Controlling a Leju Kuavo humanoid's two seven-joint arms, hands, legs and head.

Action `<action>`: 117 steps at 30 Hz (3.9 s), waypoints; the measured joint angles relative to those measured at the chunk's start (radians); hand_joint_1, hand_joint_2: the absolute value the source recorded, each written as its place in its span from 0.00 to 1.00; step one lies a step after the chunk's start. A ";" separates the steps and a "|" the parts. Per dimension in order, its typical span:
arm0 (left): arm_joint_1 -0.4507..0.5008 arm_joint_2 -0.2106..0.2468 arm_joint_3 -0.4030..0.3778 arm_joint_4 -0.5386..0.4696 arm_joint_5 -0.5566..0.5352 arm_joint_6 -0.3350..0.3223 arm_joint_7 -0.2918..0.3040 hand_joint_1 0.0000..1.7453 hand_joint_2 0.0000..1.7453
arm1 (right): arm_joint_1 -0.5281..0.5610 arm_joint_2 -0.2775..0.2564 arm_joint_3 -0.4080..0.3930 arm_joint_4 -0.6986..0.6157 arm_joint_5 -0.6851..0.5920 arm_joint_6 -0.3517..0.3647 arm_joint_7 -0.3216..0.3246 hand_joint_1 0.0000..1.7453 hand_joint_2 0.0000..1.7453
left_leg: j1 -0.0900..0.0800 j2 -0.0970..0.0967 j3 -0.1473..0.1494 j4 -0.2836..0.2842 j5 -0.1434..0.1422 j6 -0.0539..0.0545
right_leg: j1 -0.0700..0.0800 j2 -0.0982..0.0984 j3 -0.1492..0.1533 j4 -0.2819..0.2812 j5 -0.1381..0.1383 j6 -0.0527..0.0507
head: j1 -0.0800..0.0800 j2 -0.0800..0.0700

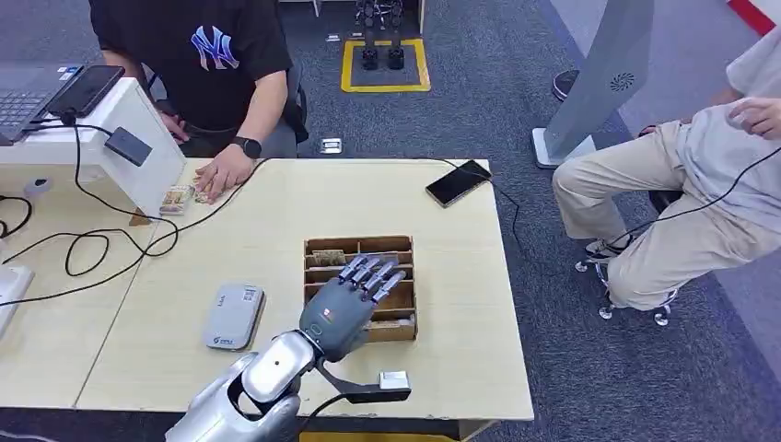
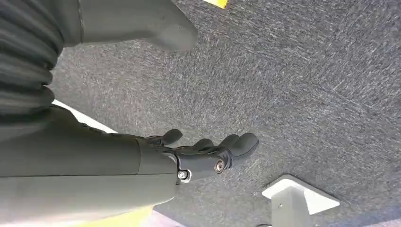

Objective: Pass the card to the sensor for recognition and then transmit it.

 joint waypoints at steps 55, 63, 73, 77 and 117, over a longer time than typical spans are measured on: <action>0.007 -0.050 0.039 0.093 -0.231 0.013 0.207 0.00 1.00 | 0.008 0.000 0.000 -0.008 0.011 0.000 0.015 0.00 1.00 | 0.000 0.000 0.000 0.000 0.000 0.000 | 0.000 0.000 0.000 0.000 0.000 0.000 | 0.000 0.000; 0.010 -0.067 0.058 0.112 -0.231 0.019 0.231 0.00 1.00 | 0.008 0.001 0.000 -0.007 0.018 0.000 0.026 0.00 1.00 | 0.000 0.000 0.000 0.000 0.000 0.000 | 0.000 0.000 0.000 0.000 0.000 0.000 | 0.001 0.000; 0.011 -0.074 0.068 0.126 -0.231 0.040 0.253 0.00 1.00 | 0.008 0.001 0.000 -0.005 0.008 0.000 0.012 0.00 1.00 | 0.000 0.000 0.000 0.000 0.000 0.000 | 0.000 0.000 0.000 0.000 0.000 0.000 | 0.000 0.000; 0.011 -0.073 0.076 0.126 -0.231 0.040 0.255 0.00 1.00 | 0.009 0.001 0.000 -0.002 0.006 0.000 0.014 0.00 1.00 | 0.000 0.000 0.000 0.000 0.000 0.000 | 0.000 0.000 0.000 0.000 0.000 0.000 | 0.000 0.000; 0.081 -0.016 0.184 -0.004 -0.227 0.073 0.125 0.14 1.00 | 0.008 0.002 0.000 -0.001 -0.017 0.000 -0.007 0.00 1.00 | 0.000 0.000 -0.001 0.000 0.000 0.000 | 0.000 0.000 0.000 0.000 0.000 0.000 | 0.000 0.000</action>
